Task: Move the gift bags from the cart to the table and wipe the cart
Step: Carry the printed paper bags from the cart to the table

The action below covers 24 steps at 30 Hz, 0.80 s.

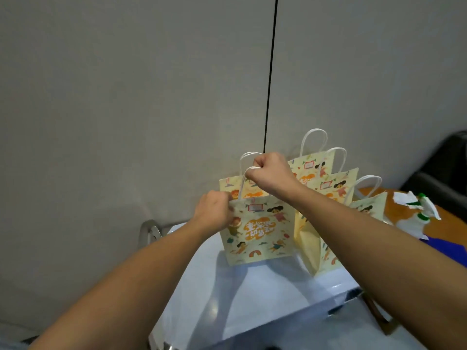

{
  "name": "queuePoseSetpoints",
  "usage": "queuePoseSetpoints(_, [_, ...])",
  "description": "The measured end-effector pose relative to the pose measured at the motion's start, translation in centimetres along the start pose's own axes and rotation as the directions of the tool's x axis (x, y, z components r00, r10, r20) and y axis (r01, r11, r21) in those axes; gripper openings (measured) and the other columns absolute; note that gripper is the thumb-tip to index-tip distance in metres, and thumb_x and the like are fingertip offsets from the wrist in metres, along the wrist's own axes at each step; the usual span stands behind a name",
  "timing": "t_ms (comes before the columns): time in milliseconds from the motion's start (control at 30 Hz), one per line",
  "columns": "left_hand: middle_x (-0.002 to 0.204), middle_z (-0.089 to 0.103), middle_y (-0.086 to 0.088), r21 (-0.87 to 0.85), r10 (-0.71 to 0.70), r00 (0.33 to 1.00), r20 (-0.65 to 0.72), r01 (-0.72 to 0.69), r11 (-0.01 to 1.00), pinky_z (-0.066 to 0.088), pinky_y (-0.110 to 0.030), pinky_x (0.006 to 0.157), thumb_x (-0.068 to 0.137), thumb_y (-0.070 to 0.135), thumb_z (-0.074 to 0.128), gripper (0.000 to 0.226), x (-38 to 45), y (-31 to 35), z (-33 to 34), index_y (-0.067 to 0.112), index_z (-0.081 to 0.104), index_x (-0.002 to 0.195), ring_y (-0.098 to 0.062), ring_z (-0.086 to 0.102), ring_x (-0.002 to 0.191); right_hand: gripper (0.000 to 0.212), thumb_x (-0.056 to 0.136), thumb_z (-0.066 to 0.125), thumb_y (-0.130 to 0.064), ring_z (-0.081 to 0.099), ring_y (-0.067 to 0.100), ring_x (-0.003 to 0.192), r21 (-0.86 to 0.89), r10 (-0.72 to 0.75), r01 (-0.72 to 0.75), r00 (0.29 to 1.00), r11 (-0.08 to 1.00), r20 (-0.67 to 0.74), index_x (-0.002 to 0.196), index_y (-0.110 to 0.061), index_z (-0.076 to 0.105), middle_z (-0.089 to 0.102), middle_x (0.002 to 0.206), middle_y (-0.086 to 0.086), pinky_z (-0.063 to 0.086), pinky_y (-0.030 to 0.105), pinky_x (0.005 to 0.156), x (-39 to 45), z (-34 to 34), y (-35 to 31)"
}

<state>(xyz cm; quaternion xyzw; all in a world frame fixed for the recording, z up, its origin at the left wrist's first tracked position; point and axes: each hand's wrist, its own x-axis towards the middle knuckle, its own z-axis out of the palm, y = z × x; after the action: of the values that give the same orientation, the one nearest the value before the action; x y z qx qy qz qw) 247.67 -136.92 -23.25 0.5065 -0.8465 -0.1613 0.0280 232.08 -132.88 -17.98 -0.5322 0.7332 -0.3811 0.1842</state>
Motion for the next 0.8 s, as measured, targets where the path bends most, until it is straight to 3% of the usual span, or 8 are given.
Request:
queuePoseSetpoints(167, [0.099, 0.061, 0.001, 0.006, 0.18, 0.983, -0.046, -0.18, 0.984, 0.049, -0.033, 0.073, 0.093, 0.026, 0.061, 0.024, -2.7, -0.4, -1.3, 0.02, 0.069, 0.115, -0.019, 0.052, 0.085, 0.033, 0.073, 0.066, -0.011, 0.052, 0.021, 0.051, 0.035, 0.067, -0.062, 0.981, 0.997, -0.184, 0.048, -0.016, 0.045, 0.045, 0.049, 0.0, 0.039, 0.032, 0.053, -5.5, -1.2, -2.1])
queuePoseSetpoints(267, [0.107, 0.066, -0.001, -0.02, 0.284, 0.959, -0.014, -0.284, 0.959, 0.058, -0.038, 0.084, 0.093, 0.027, 0.061, 0.023, -4.5, 1.0, -1.0, 0.021, 0.07, 0.113, -0.02, 0.059, 0.094, 0.034, 0.075, 0.069, -0.01, 0.045, 0.017, 0.051, 0.009, 0.119, -0.121, 0.949, 0.993, -0.292, 0.049, -0.016, 0.047, 0.045, 0.049, -0.001, 0.048, 0.039, 0.055, -9.2, -2.4, -2.3])
queuePoseSetpoints(333, [0.101, 0.066, 0.001, -0.021, 0.352, 0.936, 0.022, -0.351, 0.936, 0.06, -0.038, 0.081, 0.092, 0.027, 0.063, 0.018, -6.2, 2.7, -0.6, 0.022, 0.071, 0.107, -0.019, 0.061, 0.092, 0.031, 0.074, 0.069, -0.01, 0.048, 0.019, 0.053, 0.014, 0.163, -0.169, 0.923, 0.986, -0.349, 0.051, -0.014, 0.048, 0.047, 0.051, 0.001, 0.055, 0.044, 0.062, -12.1, -3.5, -2.1])
queuePoseSetpoints(433, [0.09, 0.065, 0.001, 0.013, 0.454, 0.889, 0.055, -0.455, 0.89, 0.06, -0.041, 0.077, 0.089, 0.025, 0.061, 0.012, -9.0, 5.7, 0.2, 0.022, 0.07, 0.096, -0.021, 0.062, 0.085, 0.033, 0.073, 0.069, -0.007, 0.047, 0.02, 0.05, 0.022, 0.234, -0.246, 0.887, 0.969, -0.398, 0.051, -0.013, 0.046, 0.044, 0.052, 0.004, 0.048, 0.034, 0.053, -16.2, -5.9, -1.8])
queuePoseSetpoints(500, [0.091, 0.065, 0.0, 0.039, 0.524, 0.848, 0.082, -0.528, 0.848, 0.058, -0.038, 0.076, 0.089, 0.026, 0.06, 0.013, -11.1, 8.4, 1.0, 0.02, 0.068, 0.097, -0.02, 0.06, 0.084, 0.034, 0.073, 0.07, -0.005, 0.04, 0.015, 0.047, 0.024, 0.269, -0.289, 0.856, 0.957, -0.44, 0.05, -0.012, 0.047, 0.041, 0.051, 0.003, 0.039, 0.026, 0.048, -19.4, -8.1, -1.2])
queuePoseSetpoints(667, [0.082, 0.061, 0.002, 0.024, 0.697, 0.695, 0.176, -0.711, 0.703, 0.046, -0.027, 0.059, 0.092, 0.024, 0.063, 0.005, -16.7, 17.6, 3.9, 0.022, 0.064, 0.087, -0.011, 0.055, 0.074, 0.019, 0.071, 0.07, -0.004, 0.043, 0.019, 0.055, 0.07, 0.368, -0.403, 0.734, 0.913, -0.571, 0.057, -0.002, 0.056, 0.042, 0.057, 0.007, 0.049, 0.045, 0.055, -29.2, -14.4, 2.3])
queuePoseSetpoints(733, [0.08, 0.059, 0.004, 0.027, 0.755, 0.623, 0.204, -0.775, 0.631, 0.04, -0.024, 0.056, 0.093, 0.026, 0.063, 0.007, -19.7, 22.2, 5.8, 0.023, 0.064, 0.087, -0.009, 0.053, 0.072, 0.016, 0.073, 0.069, -0.003, 0.046, 0.02, 0.057, 0.104, 0.417, -0.457, 0.663, 0.883, -0.622, 0.062, 0.004, 0.06, 0.045, 0.058, 0.01, 0.05, 0.046, 0.059, -34.2, -17.4, 4.0])
queuePoseSetpoints(800, [0.081, 0.058, 0.005, 0.016, 0.801, 0.546, 0.245, -0.829, 0.559, 0.037, -0.021, 0.054, 0.096, 0.025, 0.06, 0.008, -23.0, 26.7, 7.8, 0.023, 0.062, 0.089, -0.006, 0.052, 0.071, 0.02, 0.074, 0.07, -0.003, 0.047, 0.02, 0.056, 0.135, 0.454, -0.503, 0.591, 0.853, -0.667, 0.057, -0.001, 0.059, 0.047, 0.056, 0.01, 0.054, 0.049, 0.063, -39.4, -20.2, 5.8])
